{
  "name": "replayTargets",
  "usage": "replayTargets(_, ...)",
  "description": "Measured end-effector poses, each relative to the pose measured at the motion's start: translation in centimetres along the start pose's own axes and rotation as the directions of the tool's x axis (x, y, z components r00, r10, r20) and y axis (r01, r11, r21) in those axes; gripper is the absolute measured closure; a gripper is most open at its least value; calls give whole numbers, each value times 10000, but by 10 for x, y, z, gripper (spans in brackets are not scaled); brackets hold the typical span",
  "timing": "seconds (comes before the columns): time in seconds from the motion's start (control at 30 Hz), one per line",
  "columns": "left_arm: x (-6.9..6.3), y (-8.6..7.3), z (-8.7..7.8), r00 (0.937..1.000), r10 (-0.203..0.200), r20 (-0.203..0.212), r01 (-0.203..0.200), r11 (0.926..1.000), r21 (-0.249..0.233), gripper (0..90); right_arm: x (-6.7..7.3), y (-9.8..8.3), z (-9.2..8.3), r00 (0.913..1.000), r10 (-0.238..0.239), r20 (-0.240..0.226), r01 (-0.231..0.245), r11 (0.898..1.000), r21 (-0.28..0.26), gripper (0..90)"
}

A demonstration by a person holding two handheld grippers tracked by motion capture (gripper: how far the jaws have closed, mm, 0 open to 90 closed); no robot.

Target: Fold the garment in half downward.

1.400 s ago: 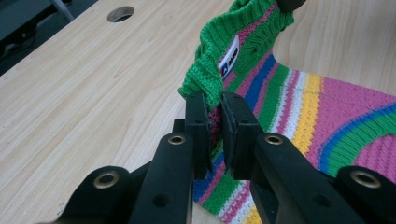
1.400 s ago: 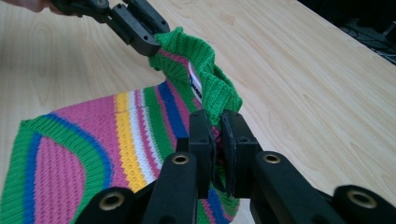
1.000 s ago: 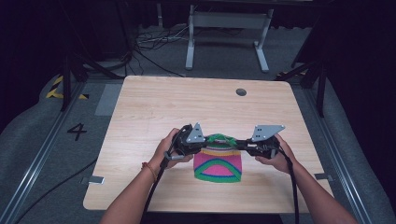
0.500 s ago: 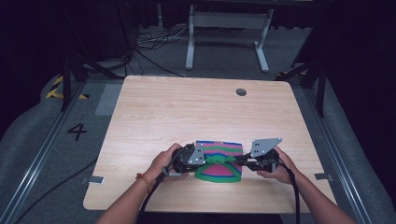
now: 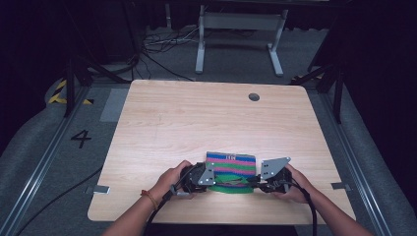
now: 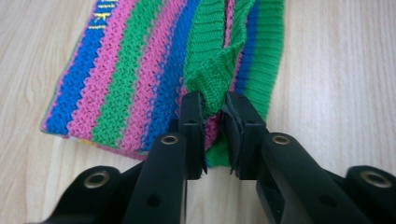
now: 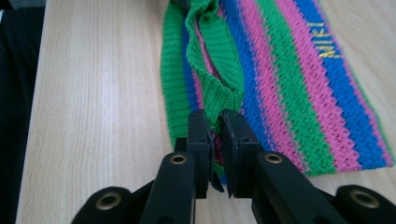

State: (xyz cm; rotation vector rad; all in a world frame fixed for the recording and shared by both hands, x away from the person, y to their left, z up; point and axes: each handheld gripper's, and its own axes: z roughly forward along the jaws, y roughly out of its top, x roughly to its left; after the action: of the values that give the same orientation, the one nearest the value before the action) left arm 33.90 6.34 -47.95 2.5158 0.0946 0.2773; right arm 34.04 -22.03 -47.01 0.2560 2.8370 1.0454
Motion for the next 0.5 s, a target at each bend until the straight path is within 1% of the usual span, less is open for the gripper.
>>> replayTargets(0.07, -2, -2, -1, 9999, -119, 48, 119, 9999, -38, 714, 2, -4, 2, 10000, -33, -15, 33, 10000, 77, 814)
replayTargets(0.1, -3, -3, -1, 9999, -91, 81, 91, 10000, -38, 706, 3, -5, 3, 10000, 17, -20, -17, 10000, 87, 813)
replayTargets(0.13, -5, -4, -1, 9999, -103, 112, 102, 9999, 60, 678, 3, -7, 4, 10000, 79, -17, -79, 9999, 121, 814)
replayTargets(0.17, -5, -5, -1, 9998, -108, 136, 107, 9999, 54, 647, 4, -9, 5, 10000, 93, 24, -93, 9998, 156, 814)
replayTargets(0.23, -5, -8, -1, 9997, -178, 144, 179, 9998, -59, 645, 3, -11, 5, 9999, 114, 54, -114, 9999, 48, 818)
replayTargets(0.3, -4, -11, 1, 9988, -457, 184, 462, 9985, -303, 651, 4, -13, 7, 9996, 216, 174, -217, 9998, 21, 815)
replayTargets(0.4, -3, -16, 0, 9975, -636, 320, 655, 9960, -611, 642, 5, -15, 7, 9992, 306, 240, -304, 9995, -81, 812)
replayTargets(0.5, -4, -17, -1, 9969, -710, 346, 730, 9954, -626, 612, 5, -16, 7, 9992, 346, 185, -343, 9993, -141, 776)
